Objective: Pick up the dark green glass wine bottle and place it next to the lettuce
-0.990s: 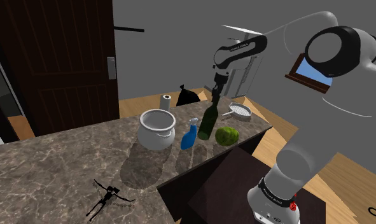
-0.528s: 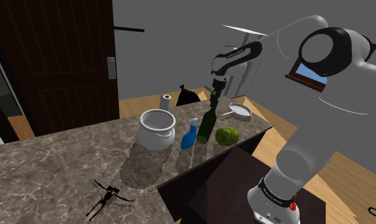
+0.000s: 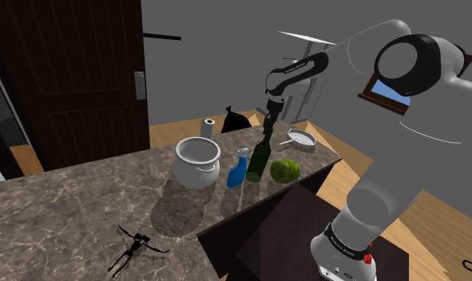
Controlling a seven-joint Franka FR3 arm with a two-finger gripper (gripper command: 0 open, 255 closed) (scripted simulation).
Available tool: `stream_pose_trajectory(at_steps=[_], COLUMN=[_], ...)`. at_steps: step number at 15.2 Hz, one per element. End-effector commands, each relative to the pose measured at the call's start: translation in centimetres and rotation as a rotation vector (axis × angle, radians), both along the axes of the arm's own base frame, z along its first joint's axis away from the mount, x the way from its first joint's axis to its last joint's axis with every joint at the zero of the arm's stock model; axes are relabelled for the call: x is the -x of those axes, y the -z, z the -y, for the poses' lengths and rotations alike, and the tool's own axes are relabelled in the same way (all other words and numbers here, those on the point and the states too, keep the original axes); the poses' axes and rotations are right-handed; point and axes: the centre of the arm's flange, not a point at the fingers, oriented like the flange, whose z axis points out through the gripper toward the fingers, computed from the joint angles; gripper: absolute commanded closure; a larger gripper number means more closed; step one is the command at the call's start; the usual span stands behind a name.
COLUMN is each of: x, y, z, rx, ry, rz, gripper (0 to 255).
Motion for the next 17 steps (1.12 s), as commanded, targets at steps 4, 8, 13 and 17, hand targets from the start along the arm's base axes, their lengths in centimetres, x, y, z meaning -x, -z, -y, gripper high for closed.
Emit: stream_pose_trajectory(at_steps=[4, 8, 13, 17], x=[0.0, -0.2, -0.2, -0.2], y=[0.0, -4.0, -5.0, -5.0], z=[0.0, 0.1, 0.2, 0.2], rx=[0.000, 0.000, 0.000, 0.000], ry=[0.000, 0.000, 0.000, 0.000], rz=[0.000, 0.000, 0.000, 0.000], gripper=[0, 0, 0, 0])
